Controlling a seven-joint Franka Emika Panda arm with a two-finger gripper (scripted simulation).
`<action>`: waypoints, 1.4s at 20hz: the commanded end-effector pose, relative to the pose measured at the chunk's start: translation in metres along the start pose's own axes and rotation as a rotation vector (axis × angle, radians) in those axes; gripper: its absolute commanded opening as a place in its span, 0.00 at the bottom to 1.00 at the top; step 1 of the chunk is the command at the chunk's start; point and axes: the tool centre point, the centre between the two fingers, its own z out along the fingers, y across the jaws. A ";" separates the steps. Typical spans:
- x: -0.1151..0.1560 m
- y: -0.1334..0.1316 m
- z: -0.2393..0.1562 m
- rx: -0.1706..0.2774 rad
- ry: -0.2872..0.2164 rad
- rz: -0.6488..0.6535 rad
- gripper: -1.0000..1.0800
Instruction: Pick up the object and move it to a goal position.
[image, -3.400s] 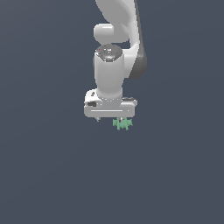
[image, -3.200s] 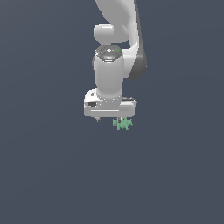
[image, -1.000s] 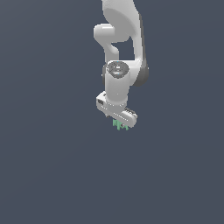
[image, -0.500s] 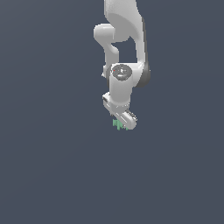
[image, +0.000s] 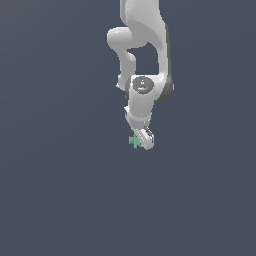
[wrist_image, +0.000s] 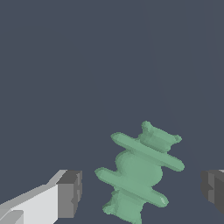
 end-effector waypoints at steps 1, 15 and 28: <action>-0.004 0.002 0.004 0.000 0.000 0.066 0.96; -0.023 0.013 0.022 0.001 0.003 0.367 0.96; -0.027 0.015 0.027 0.001 0.004 0.428 0.96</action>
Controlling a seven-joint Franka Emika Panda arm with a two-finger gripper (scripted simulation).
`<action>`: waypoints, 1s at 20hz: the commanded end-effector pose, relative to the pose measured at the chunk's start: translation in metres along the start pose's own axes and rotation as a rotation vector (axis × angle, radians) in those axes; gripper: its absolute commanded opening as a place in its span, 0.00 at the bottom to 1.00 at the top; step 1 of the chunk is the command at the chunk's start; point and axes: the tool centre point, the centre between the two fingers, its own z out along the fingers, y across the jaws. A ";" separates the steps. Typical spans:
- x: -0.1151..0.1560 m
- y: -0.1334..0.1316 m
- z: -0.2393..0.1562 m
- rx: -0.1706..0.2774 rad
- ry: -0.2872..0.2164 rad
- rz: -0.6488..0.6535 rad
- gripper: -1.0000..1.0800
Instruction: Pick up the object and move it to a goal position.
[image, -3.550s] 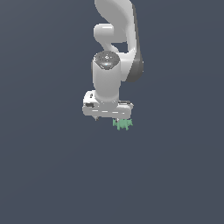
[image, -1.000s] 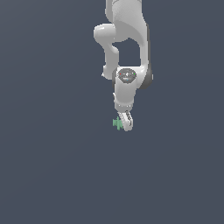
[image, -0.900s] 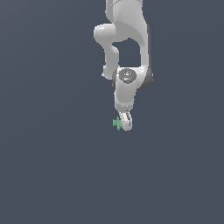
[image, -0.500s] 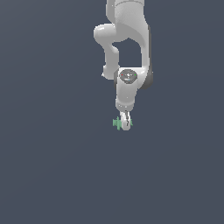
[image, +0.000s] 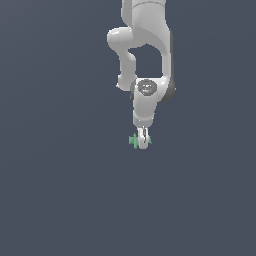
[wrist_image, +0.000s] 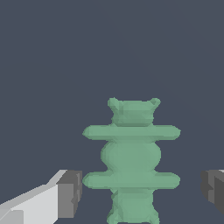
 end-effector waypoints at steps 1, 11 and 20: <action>0.000 0.000 0.002 0.000 0.000 0.000 0.96; 0.000 0.001 0.041 0.000 0.000 0.005 0.96; 0.000 0.001 0.050 0.000 0.000 0.005 0.00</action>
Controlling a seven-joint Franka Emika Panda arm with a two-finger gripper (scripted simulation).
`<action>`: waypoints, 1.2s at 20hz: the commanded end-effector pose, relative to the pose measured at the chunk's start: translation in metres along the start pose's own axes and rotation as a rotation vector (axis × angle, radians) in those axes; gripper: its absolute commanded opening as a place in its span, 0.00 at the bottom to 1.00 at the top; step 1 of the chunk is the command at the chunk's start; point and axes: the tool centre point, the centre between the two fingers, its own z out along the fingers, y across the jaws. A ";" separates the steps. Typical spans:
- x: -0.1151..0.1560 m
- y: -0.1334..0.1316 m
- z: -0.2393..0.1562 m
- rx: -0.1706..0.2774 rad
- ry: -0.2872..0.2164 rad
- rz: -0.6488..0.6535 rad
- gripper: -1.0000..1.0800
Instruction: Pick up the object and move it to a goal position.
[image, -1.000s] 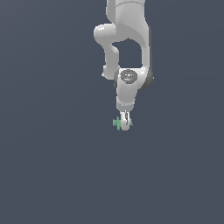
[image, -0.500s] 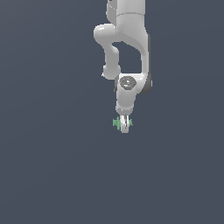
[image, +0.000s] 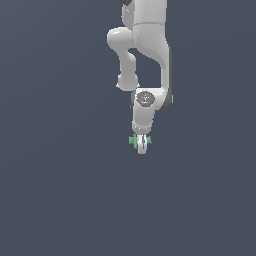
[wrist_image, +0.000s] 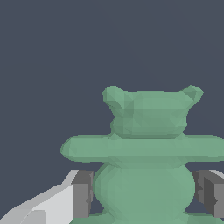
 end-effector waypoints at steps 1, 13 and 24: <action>0.000 0.000 0.001 0.000 0.000 0.000 0.00; 0.003 -0.001 -0.007 0.001 0.000 0.000 0.00; 0.037 -0.006 -0.071 0.000 -0.001 0.001 0.00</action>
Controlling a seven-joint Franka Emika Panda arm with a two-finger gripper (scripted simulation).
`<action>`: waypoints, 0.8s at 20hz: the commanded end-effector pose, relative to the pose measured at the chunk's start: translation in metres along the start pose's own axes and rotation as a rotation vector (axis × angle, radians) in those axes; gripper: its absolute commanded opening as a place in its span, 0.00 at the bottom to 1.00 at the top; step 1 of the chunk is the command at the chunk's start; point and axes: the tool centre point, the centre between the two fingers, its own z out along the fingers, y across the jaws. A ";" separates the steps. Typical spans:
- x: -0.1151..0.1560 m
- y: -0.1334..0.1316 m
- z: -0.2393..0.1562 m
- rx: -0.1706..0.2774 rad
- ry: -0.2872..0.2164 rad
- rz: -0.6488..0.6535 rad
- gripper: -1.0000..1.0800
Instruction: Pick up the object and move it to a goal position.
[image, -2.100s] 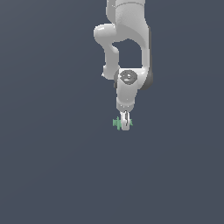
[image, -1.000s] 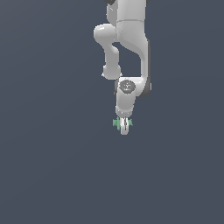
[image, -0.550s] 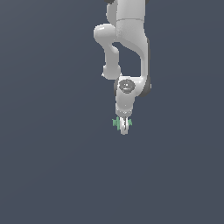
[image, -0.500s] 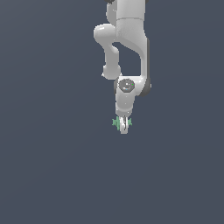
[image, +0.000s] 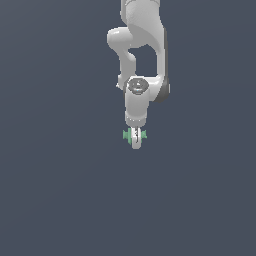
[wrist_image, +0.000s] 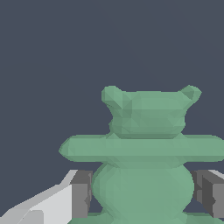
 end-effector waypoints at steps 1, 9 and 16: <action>0.011 -0.002 -0.022 0.001 0.000 0.001 0.00; 0.056 -0.011 -0.105 0.000 0.001 0.002 0.00; 0.089 -0.019 -0.169 0.000 0.002 0.001 0.00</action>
